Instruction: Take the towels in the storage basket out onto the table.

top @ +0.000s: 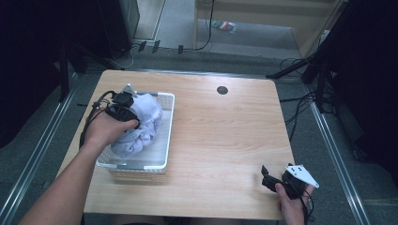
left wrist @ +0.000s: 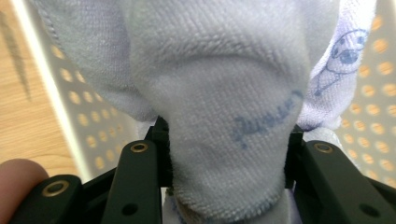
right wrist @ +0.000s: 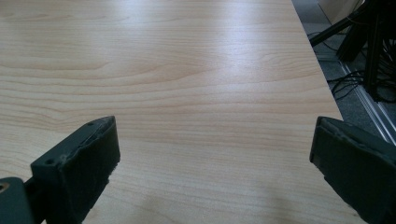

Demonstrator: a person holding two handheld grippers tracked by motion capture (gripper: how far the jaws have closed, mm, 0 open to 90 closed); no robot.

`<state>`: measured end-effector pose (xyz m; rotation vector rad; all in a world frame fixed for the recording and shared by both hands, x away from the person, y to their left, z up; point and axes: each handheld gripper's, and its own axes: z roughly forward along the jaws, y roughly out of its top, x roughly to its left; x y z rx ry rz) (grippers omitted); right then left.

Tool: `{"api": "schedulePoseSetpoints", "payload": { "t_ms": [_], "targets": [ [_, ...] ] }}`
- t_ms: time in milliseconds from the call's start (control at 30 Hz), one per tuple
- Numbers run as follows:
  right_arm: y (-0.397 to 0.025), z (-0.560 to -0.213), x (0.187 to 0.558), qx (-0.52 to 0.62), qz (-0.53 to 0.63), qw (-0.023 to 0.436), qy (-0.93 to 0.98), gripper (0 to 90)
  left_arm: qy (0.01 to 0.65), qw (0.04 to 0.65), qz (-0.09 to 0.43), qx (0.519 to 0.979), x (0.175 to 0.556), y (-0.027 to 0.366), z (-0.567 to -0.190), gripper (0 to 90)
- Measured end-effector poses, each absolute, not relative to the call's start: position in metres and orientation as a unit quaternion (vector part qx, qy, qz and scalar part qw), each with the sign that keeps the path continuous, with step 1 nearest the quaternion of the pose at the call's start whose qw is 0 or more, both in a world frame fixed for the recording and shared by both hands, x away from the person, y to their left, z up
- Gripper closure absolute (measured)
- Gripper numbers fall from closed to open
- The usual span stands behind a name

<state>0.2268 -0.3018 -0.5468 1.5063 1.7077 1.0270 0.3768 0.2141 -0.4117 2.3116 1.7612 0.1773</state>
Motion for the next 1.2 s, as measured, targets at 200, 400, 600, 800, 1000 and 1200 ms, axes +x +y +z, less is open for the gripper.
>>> {"api": "schedulePoseSetpoints", "payload": {
  "t_ms": [200,400,600,800,1000,1200],
  "targets": [
    [-0.302,-0.547,0.227,0.573,0.389,0.316,0.649,1.6,0.602,0.128,0.065,0.786,0.378,0.213,-0.39,57.0],
    [-0.301,-0.547,0.227,0.572,0.387,0.317,0.649,1.6,0.595,0.132,0.073,0.789,0.379,0.204,-0.369,56.8],
    [-0.302,-0.547,0.227,0.575,0.391,0.315,0.646,1.6,0.588,0.136,0.077,0.794,0.38,0.192,-0.35,56.5],
    [-0.302,-0.547,0.227,0.573,0.389,0.315,0.649,1.6,0.574,0.145,0.081,0.802,0.382,0.169,-0.335,56.3],
    [-0.302,-0.547,0.227,0.573,0.389,0.313,0.65,1.6,0.558,0.149,0.085,0.812,0.385,0.138,-0.327,56.0],
    [-0.302,-0.547,0.227,0.572,0.389,0.313,0.651,1.6,0.547,0.154,0.084,0.819,0.386,0.117,-0.326,55.9]
  ]
}}
